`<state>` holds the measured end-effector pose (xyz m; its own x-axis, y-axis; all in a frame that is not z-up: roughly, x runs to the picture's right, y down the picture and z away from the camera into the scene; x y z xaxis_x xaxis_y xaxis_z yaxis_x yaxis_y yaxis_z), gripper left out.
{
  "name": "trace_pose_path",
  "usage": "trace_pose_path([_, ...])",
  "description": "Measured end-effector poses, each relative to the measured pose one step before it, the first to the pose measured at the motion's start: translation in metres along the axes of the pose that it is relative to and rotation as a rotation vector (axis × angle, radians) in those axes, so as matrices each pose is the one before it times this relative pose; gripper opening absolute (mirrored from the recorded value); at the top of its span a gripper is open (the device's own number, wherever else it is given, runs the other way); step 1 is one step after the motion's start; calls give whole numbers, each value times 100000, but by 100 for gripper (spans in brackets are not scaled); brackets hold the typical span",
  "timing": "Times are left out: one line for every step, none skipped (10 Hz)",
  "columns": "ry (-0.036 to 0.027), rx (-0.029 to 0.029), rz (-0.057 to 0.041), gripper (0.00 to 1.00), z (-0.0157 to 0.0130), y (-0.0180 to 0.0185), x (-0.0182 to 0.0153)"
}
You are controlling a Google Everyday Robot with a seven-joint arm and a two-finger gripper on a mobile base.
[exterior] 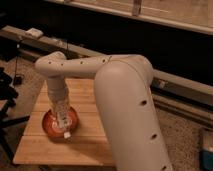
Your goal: Place the bottle in the ceramic bowl
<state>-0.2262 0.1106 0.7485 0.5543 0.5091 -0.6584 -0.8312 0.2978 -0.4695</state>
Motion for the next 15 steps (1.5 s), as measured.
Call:
trace_pose_path([72,-21,-1923,44,207,504,-1128])
trace_pose_path([-54,-65,-1249,54,29,252,-601])
trace_pose_path([-340,151,-529,62,-99,-143,-352])
trace_pose_path([-40,-207,-592,72,-11,-116,-184])
trace_pose_path([46,-516,-508,79,17,-144,-38])
trace_pose_path([-19,-303,-436,80,-21,75,34])
trace_pose_path([11,-560,-540,80,62,67,88])
trace_pose_path([5,-493,-82,80,-19,-36,100])
trace_pose_path([46,-707,72,80,-15,-130,160])
trace_pose_path([-287,-575,-10,80,-31,-48,70])
trace_pose_path([-737,-813,-161,80,-85,30,178])
trace_pose_path([-2015,-1011,-164,80,-291,124,216])
trace_pose_path([-2476,-799,1563,80,-641,-302,455])
trace_pose_path([-1476,-360,1367,80,-317,-429,254])
trace_pose_path([-72,-204,-265,80,89,262,-77])
